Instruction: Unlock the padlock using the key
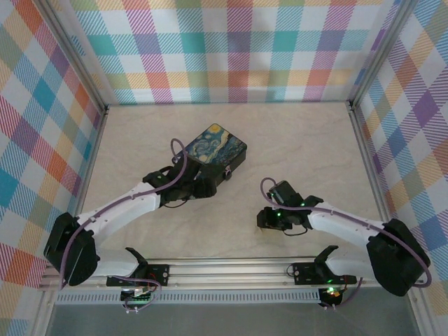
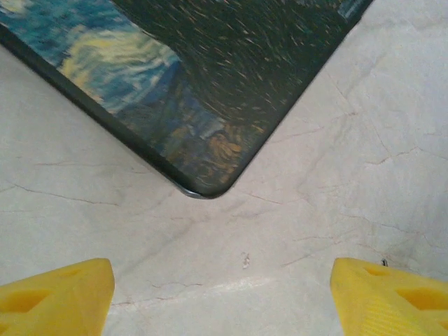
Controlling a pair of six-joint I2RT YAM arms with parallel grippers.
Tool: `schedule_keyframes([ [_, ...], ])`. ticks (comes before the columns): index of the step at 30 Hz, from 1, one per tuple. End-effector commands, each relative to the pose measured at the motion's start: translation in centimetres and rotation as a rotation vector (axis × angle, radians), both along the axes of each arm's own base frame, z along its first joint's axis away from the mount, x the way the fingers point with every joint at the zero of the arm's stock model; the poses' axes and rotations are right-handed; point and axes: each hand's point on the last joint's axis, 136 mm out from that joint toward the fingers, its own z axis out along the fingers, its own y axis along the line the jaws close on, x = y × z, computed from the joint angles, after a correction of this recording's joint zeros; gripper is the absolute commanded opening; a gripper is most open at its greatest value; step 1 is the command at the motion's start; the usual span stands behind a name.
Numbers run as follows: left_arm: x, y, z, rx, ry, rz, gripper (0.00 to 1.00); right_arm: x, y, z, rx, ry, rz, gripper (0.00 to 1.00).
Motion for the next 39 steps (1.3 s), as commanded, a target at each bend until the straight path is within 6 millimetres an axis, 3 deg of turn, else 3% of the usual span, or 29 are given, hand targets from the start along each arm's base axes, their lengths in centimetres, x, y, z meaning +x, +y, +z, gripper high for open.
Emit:
schedule_keyframes([
  [1, 0.0, -0.8, 0.8, 0.022, -0.007, -0.003, 0.8, 0.9, 0.7, 0.1, 0.015, -0.041, 0.005, 0.4],
  [10, -0.1, -1.6, 0.1, 0.048, 0.004, -0.019, 0.8, 0.5, 1.3, -1.5, 0.013, -0.02, 0.017, 0.38],
  [22, -0.2, -1.4, -0.2, 0.068, 0.008, -0.014, 0.8, -1.0, -0.1, -3.4, -0.097, -0.005, -0.015, 0.31],
  [29, -0.7, -0.6, -0.7, 0.086, 0.025, 0.003, 0.8, -1.1, -1.7, -5.0, -0.191, 0.019, -0.081, 0.09],
  [35, -1.5, -0.5, -1.3, 0.074, 0.042, 0.003, 0.8, -1.0, -0.9, -5.0, -0.143, -0.003, -0.062, 0.07],
  [39, -2.5, -2.5, -2.0, 0.029, 0.081, -0.039, 0.8, -0.4, -0.1, -4.1, -0.107, -0.036, -0.033, 0.04],
])
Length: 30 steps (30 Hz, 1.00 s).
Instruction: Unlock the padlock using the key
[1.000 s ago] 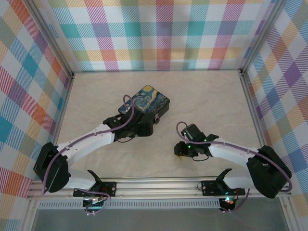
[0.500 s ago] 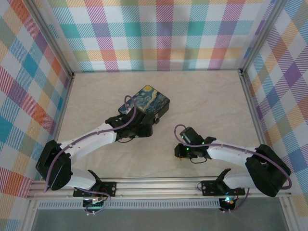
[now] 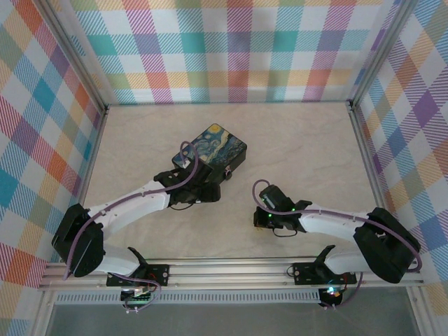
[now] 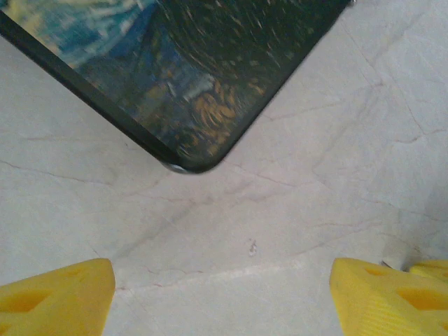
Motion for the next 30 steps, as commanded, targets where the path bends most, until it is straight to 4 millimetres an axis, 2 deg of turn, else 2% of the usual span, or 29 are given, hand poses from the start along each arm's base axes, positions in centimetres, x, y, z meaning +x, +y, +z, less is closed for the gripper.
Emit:
schedule_keyframes([
  [1, -1.6, -2.1, -0.5, -0.053, 0.045, -0.042, 0.8, -2.1, -2.1, -2.4, -0.101, 0.066, 0.031, 0.04],
  [5, -2.9, -5.2, -1.1, -0.158, 0.142, -0.068, 0.79, -1.4, -1.3, -0.5, -0.036, 0.003, 0.036, 0.04],
  [8, -3.0, -6.8, -1.1, -0.251, 0.193, -0.028, 0.79, -1.1, -1.2, 0.7, -0.006, -0.041, 0.036, 0.04],
  [15, -2.8, -10.6, -1.5, -0.502, 0.339, 0.164, 0.75, -1.2, -1.4, 1.4, 0.026, -0.078, 0.039, 0.03],
  [21, -2.4, -11.7, -1.5, -0.549, 0.399, 0.298, 0.73, -0.8, -0.5, 2.1, 0.068, -0.089, 0.039, 0.03],
  [26, -2.4, -12.1, -1.6, -0.549, 0.415, 0.341, 0.7, 0.0, 0.6, 3.6, 0.107, -0.115, 0.05, 0.04],
  [30, -2.7, -12.6, -2.3, -0.552, 0.448, 0.368, 0.68, 0.4, 1.4, 4.3, 0.128, -0.126, 0.061, 0.04],
])
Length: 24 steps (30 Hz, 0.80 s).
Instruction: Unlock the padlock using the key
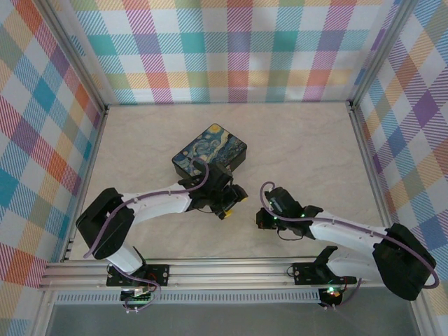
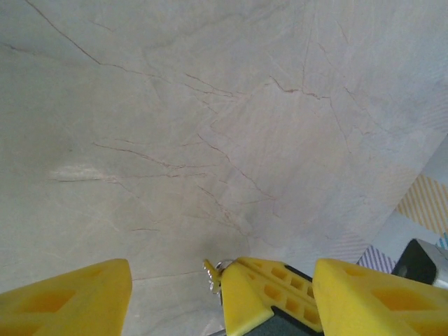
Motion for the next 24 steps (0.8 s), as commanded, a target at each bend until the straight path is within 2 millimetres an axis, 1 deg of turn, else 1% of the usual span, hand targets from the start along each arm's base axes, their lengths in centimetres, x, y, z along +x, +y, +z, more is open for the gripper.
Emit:
schedule_keyframes([
  [1, -0.2, -1.5, 0.2, -0.038, 0.036, 0.025, 0.67, 0.9, 1.7, 1.7, 0.056, -0.036, 0.029, 0.04],
  [4, -0.4, -2.5, -0.1, -0.057, 0.051, 0.019, 0.65, 1.2, 2.2, 2.0, 0.068, -0.036, 0.033, 0.04],
  [7, -0.5, -2.9, -0.3, -0.052, 0.059, 0.014, 0.64, 1.3, 2.6, 2.4, 0.089, -0.039, 0.033, 0.04],
  [15, -0.2, -3.0, -0.8, -0.056, 0.063, 0.031, 0.53, 1.8, 3.4, 3.5, 0.124, -0.051, 0.034, 0.04],
  [20, -0.3, -2.8, -1.1, -0.05, 0.064, 0.039, 0.43, 2.0, 3.6, 3.5, 0.127, -0.048, 0.031, 0.04],
  [24, -0.3, -2.5, -1.3, -0.043, 0.067, 0.053, 0.39, 2.3, 3.7, 3.7, 0.131, -0.049, 0.017, 0.03],
])
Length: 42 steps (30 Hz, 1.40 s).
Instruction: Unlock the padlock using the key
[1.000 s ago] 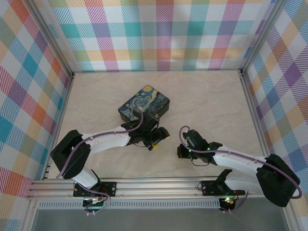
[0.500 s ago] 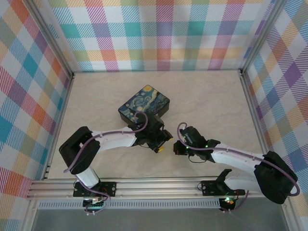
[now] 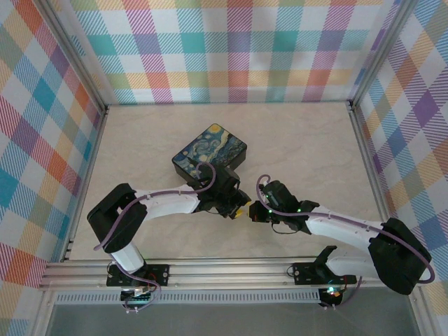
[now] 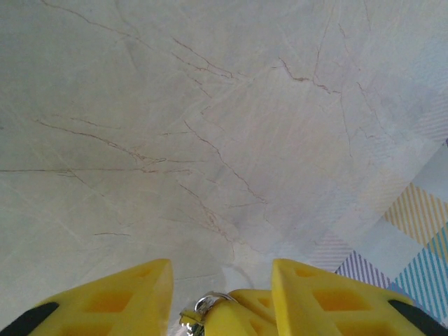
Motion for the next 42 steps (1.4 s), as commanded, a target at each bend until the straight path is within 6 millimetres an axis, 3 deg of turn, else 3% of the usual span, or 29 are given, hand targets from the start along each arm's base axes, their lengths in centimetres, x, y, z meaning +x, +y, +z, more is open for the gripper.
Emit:
schedule_keyframes([
  [1, -0.1, -0.1, 0.0, 0.001, -0.001, 0.01, 0.37, 0.8, 1.2, 1.5, 0.046, -0.021, -0.003, 0.03],
  [4, 0.0, 0.0, -0.1, 0.004, -0.001, 0.021, 0.29, 1.0, 1.3, 1.6, 0.048, -0.017, -0.008, 0.03],
  [11, 0.0, 0.6, 0.1, 0.025, -0.007, 0.034, 0.24, 1.6, 1.5, 1.9, 0.059, -0.017, -0.02, 0.03],
  [20, 0.3, 1.0, 0.3, 0.036, -0.028, 0.029, 0.09, 2.4, 1.7, 2.5, 0.083, -0.019, -0.025, 0.03],
  [22, 0.4, 1.2, 0.3, 0.047, -0.033, 0.026, 0.0, 2.4, 1.7, 2.5, 0.082, -0.016, -0.022, 0.03],
  [24, 0.5, 1.4, 0.3, 0.055, -0.043, 0.022, 0.0, 2.5, 1.7, 2.5, 0.081, -0.016, -0.021, 0.04],
  [27, 1.1, 1.7, 0.5, 0.069, -0.079, 0.002, 0.0, 2.5, 1.6, 2.3, 0.078, -0.01, -0.024, 0.1],
  [30, 2.7, 1.9, 1.5, 0.091, -0.195, -0.074, 0.0, 2.6, 1.0, 2.4, 0.069, -0.004, -0.032, 0.32],
  [33, 4.5, 2.2, 2.8, 0.088, -0.322, -0.175, 0.0, 2.7, -0.2, 2.8, 0.079, -0.008, -0.044, 0.43],
  [38, 5.7, 1.7, 5.9, 0.029, -0.524, -0.315, 0.0, 3.1, -0.1, 5.7, 0.204, -0.035, 0.024, 0.53],
  [42, 5.9, 0.7, 8.7, -0.076, -0.638, -0.39, 0.0, 3.6, 1.4, 8.1, 0.303, -0.063, 0.139, 0.52],
])
